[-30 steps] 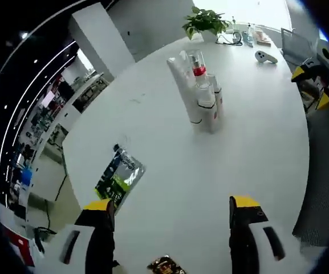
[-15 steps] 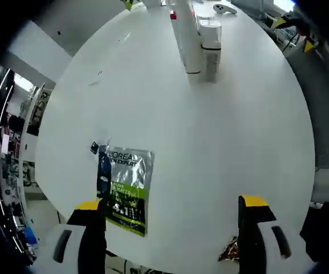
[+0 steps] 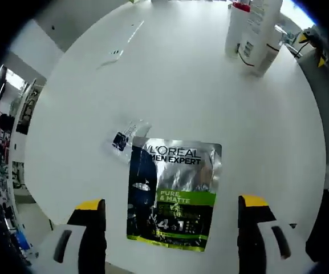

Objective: Arrange the skincare products in the storage area until every visible bottle or jar stands upright without overlapping.

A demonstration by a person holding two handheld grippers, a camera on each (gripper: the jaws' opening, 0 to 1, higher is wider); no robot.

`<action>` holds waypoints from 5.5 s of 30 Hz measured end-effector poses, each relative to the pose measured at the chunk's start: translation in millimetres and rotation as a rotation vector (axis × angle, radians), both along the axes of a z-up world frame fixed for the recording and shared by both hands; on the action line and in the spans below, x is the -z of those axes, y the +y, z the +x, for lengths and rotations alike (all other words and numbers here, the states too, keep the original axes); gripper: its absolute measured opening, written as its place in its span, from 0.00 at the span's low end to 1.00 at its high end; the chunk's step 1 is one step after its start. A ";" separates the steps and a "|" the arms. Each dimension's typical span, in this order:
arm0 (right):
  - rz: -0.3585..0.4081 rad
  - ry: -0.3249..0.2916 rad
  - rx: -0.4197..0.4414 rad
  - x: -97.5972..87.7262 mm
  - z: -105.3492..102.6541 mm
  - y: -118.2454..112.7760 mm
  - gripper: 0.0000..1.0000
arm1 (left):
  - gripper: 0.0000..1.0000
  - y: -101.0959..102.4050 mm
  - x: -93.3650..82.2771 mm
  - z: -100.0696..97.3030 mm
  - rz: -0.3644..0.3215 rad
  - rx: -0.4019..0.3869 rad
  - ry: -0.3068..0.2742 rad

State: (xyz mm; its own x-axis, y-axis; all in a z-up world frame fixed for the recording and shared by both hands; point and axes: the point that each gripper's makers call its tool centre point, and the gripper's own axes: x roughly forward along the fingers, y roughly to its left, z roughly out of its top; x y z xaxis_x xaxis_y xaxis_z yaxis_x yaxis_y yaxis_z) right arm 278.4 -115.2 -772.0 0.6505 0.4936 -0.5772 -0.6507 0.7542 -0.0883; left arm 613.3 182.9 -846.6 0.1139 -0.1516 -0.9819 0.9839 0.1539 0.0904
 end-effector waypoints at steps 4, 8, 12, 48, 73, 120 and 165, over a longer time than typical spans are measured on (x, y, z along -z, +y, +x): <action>-0.012 0.009 0.001 2.5 0.0 -1.0 0.44 | 0.98 7.7 16.8 -1.5 0.046 0.040 0.038; -0.026 0.021 -0.004 5.3 -0.9 -0.9 0.43 | 0.93 2.0 21.8 -3.6 0.024 0.052 0.051; -0.033 0.025 -0.006 6.3 -1.6 -1.0 0.43 | 0.86 -0.8 23.2 -7.1 0.000 0.080 0.082; -0.034 -0.022 -0.070 -1.6 -6.9 7.4 0.43 | 0.18 -66.0 -20.3 -156.0 -0.307 -0.544 0.045; 0.028 -0.064 -0.229 -22.8 -21.8 40.8 0.43 | 0.11 -159.0 -79.8 -349.8 -0.817 -0.883 0.060; 0.725 0.440 -0.081 -46.2 -39.3 111.9 0.12 | 0.20 -199.5 -92.0 -395.2 -0.853 -0.660 -0.146; 0.597 0.434 -0.603 -85.8 -64.9 90.1 0.00 | 0.51 -222.5 -123.9 -410.5 -1.143 -0.636 0.128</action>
